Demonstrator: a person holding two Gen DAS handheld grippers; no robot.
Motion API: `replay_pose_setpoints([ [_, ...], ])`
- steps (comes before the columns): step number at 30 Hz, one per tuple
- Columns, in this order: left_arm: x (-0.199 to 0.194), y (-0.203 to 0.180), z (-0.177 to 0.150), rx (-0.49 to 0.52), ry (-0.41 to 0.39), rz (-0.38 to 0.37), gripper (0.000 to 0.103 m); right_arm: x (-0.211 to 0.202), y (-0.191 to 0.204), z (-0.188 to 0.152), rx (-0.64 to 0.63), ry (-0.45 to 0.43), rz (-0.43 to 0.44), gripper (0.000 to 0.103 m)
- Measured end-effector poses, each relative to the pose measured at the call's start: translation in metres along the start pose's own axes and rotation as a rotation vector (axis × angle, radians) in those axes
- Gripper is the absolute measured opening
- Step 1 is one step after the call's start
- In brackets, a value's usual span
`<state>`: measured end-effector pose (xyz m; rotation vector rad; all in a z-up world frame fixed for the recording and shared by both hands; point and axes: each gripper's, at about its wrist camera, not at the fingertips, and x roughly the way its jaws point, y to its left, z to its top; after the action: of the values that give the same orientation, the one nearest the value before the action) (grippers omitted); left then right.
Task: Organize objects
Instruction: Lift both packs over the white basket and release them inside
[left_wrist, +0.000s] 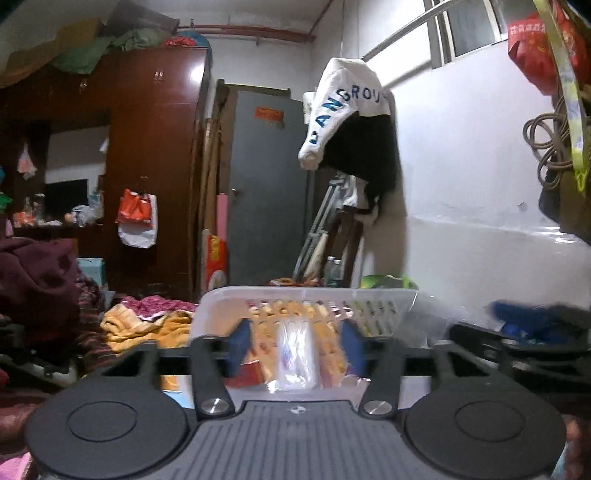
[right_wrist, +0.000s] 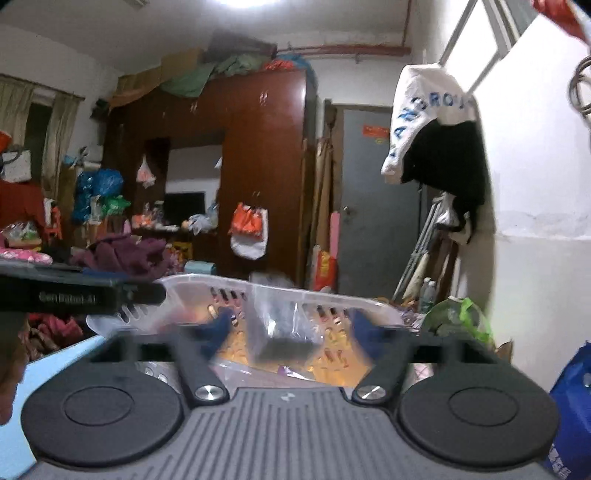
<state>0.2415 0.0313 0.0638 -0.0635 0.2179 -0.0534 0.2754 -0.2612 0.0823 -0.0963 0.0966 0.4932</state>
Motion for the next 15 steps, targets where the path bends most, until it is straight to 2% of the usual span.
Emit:
replay_pose_setpoints([
  [1,-0.008,0.0,-0.002,0.004,-0.017,0.007,0.07,-0.012,-0.001,-0.002,0.005,-0.025,-0.004,0.103],
  [3,-0.027,0.001,-0.005,0.006,-0.049,0.013,0.071,-0.036,-0.001,-0.01,0.001,-0.057,0.004,0.103],
  [5,-0.054,-0.001,-0.014,-0.007,-0.064,0.015,0.077,-0.062,-0.002,-0.023,0.005,-0.072,-0.006,0.103],
  [8,-0.097,-0.009,-0.044,-0.027,-0.067,-0.036,0.078,-0.091,-0.009,-0.055,0.056,-0.01,-0.066,0.103],
  [9,-0.11,-0.015,-0.056,-0.027,-0.063,-0.054,0.079,-0.1,-0.012,-0.068,0.075,0.014,-0.062,0.103],
  [12,-0.143,-0.045,-0.096,0.054,-0.053,-0.097,0.079,-0.119,-0.02,-0.099,0.157,0.074,-0.04,0.103],
  [15,-0.156,-0.076,-0.123,0.149,-0.013,-0.156,0.079,-0.126,-0.017,-0.111,0.192,0.108,-0.024,0.103],
])
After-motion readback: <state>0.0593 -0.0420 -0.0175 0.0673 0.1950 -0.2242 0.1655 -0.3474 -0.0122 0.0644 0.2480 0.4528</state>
